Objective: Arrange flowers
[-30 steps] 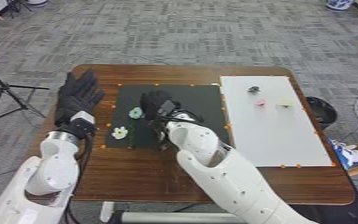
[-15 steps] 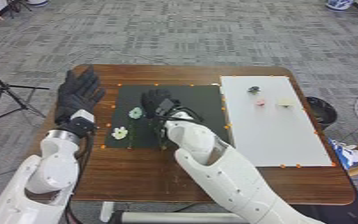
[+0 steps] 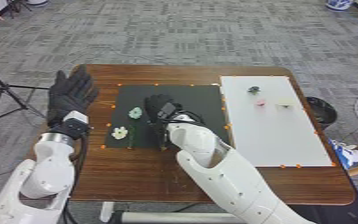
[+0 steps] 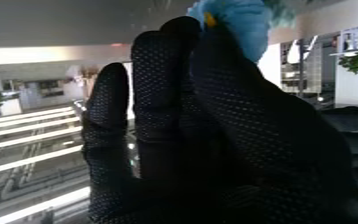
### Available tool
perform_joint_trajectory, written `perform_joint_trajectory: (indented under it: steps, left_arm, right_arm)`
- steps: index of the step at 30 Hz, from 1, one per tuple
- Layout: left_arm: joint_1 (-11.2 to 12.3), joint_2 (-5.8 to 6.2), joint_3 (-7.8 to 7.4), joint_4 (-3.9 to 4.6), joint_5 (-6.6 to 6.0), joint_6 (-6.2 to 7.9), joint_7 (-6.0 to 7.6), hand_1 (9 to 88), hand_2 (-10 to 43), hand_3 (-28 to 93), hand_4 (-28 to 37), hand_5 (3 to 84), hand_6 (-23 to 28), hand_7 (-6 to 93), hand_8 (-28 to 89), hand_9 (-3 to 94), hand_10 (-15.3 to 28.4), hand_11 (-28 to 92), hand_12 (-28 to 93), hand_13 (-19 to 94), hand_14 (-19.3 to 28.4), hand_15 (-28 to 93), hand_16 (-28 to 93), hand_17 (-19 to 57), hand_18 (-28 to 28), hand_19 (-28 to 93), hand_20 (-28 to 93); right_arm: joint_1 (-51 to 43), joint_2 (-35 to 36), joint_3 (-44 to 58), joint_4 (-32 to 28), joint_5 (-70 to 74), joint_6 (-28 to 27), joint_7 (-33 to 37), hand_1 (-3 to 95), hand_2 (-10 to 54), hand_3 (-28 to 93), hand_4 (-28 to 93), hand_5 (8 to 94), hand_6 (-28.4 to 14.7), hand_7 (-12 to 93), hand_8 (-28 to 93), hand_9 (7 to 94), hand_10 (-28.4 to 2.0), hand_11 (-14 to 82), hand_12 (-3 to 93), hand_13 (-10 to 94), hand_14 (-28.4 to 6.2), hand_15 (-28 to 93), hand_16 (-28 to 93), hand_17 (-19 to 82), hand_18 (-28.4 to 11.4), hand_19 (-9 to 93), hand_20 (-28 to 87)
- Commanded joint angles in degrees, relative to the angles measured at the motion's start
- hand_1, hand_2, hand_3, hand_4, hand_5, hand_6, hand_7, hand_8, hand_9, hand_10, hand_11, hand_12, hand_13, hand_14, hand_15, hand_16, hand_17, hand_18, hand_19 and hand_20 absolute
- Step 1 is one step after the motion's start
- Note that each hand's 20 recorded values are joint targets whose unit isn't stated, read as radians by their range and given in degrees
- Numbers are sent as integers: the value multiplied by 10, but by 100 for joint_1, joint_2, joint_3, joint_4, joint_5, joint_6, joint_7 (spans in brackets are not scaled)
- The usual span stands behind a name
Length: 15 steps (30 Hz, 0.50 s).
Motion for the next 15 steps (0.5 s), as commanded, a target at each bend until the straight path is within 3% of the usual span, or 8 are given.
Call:
perform_joint_trajectory:
  steps: [1, 4, 6, 12, 15]
  left_arm:
    - [-212, 27, 175, 116, 40, -53, -78, 270, 189, 574, -283, 357, 78, 68, -85, 248, 118, 123, 38, 162, 80, 91, -64, -82, 95, 312, 35]
    - [-201, 16, 136, 90, 56, -49, -78, 271, 188, 573, -283, 357, 78, 70, -85, 247, 118, 123, 39, 161, 80, 90, -63, -82, 97, 313, 35]
    - [-172, 11, 95, 74, 26, -69, -149, 269, 188, 576, -283, 357, 78, 71, -85, 247, 118, 122, 39, 161, 80, 90, -62, -82, 98, 313, 35]
    - [-111, -15, 44, 43, -26, -33, -154, 269, 186, 578, -283, 360, 79, 72, -84, 248, 118, 125, 41, 160, 82, 89, -61, -83, 100, 313, 35]
    - [-39, -29, 13, -24, -41, -1, -148, 266, 185, 582, -283, 361, 80, 73, -84, 250, 118, 127, 42, 160, 90, 92, -59, -86, 104, 315, 36]
  right_arm:
    - [48, 29, -2, 41, -55, 32, -36, 600, -95, 724, -283, 679, -1, 346, -55, 774, -71, 100, 413, 597, -57, 452, 474, 278, -199, 720, 416]
    - [39, 45, 17, -8, -68, -28, -71, 591, -95, 723, -283, 667, -4, 331, -63, 756, -74, 84, 390, 587, -57, 447, 469, 274, -200, 718, 412]
    - [21, 76, -2, -36, -85, 29, -85, 584, -95, 725, -283, 663, -2, 329, -66, 743, -76, 79, 367, 579, -58, 449, 463, 271, -200, 718, 408]
    - [-3, 132, -8, -159, -74, -182, -42, 570, -95, 731, -283, 655, -1, 310, -57, 673, -99, 165, 256, 561, -60, 452, 451, 260, -202, 719, 397]
    - [-29, 158, -1, -240, -18, -301, 16, 545, -95, 748, -283, 660, -4, 313, -53, 651, -110, 192, 196, 552, -70, 460, 432, 255, -203, 716, 395]
